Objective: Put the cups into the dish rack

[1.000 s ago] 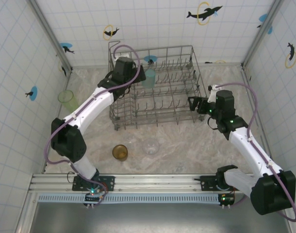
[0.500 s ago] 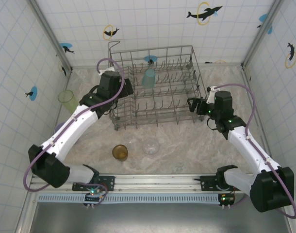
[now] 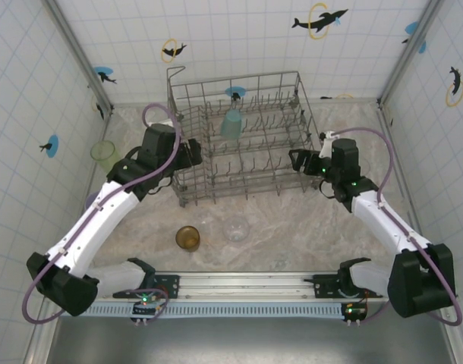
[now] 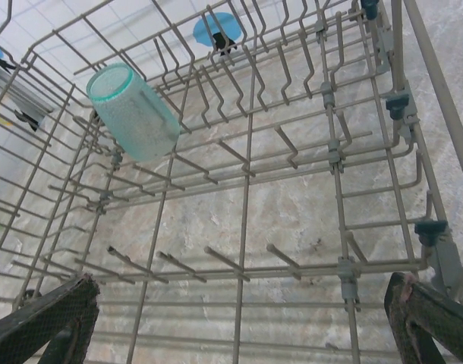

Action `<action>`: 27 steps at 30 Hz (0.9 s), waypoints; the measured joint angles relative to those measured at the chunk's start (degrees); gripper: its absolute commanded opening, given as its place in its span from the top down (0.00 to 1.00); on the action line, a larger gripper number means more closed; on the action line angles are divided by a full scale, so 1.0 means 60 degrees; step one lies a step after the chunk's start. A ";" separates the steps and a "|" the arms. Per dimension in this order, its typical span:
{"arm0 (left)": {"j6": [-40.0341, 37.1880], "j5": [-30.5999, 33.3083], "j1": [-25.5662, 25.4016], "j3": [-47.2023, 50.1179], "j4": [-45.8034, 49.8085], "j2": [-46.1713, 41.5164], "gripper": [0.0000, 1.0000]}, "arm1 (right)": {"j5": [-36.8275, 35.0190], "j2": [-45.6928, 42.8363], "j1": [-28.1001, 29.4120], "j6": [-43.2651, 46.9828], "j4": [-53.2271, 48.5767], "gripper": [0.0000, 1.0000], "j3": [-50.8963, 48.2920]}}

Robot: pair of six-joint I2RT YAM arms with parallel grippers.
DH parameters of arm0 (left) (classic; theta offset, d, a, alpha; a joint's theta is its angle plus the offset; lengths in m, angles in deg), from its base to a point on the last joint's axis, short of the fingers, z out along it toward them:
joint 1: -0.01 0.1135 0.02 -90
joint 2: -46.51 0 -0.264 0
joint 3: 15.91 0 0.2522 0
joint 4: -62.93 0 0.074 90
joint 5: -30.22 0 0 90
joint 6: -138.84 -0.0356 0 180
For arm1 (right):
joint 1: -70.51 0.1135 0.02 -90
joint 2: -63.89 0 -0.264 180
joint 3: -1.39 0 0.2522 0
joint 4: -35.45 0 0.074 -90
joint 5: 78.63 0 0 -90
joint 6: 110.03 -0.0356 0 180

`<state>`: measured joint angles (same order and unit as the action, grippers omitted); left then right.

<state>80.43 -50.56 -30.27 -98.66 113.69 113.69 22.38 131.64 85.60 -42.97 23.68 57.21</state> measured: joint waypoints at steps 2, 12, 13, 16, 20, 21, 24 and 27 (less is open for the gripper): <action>0.0055 -0.0182 0.0000 0.0018 0.0372 -0.0251 0.02 | -0.0004 0.0164 0.0062 -0.0069 0.0066 0.00 0.0109; 0.0244 -0.0368 0.0000 0.0066 0.1388 -0.0889 0.02 | -0.0091 0.0776 0.0678 -0.0164 0.0066 0.00 0.0390; 0.0244 -0.0379 0.0000 0.0076 0.1497 -0.0896 0.02 | -0.0117 0.0801 0.0707 -0.0164 0.0062 0.00 0.0390; 0.0248 -0.0350 0.0000 0.0423 0.1708 -0.1078 0.02 | -0.0153 0.0856 0.0743 -0.0168 0.0062 0.00 0.0393; 0.0291 -0.0321 0.0000 0.1198 0.2218 -0.1541 0.02 | -0.0222 0.0918 0.0780 -0.0160 0.0051 0.00 0.0390; 0.0310 -0.0324 0.0000 0.1337 0.2302 -0.1657 0.02 | -0.0251 0.0922 0.0790 -0.0160 0.0051 0.00 0.0393; 0.0313 -0.0419 0.0000 0.1683 0.2484 -0.2149 0.03 | -0.0306 0.0922 0.0820 -0.0157 0.0047 0.00 0.0393; 0.0313 -0.0506 0.0000 0.2036 0.2433 -0.2743 0.02 | -0.0335 0.0925 0.0845 -0.0157 0.0051 0.00 0.0393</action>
<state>82.31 -53.60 -30.27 -86.44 128.29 97.23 20.37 137.19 90.67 -43.91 23.99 59.58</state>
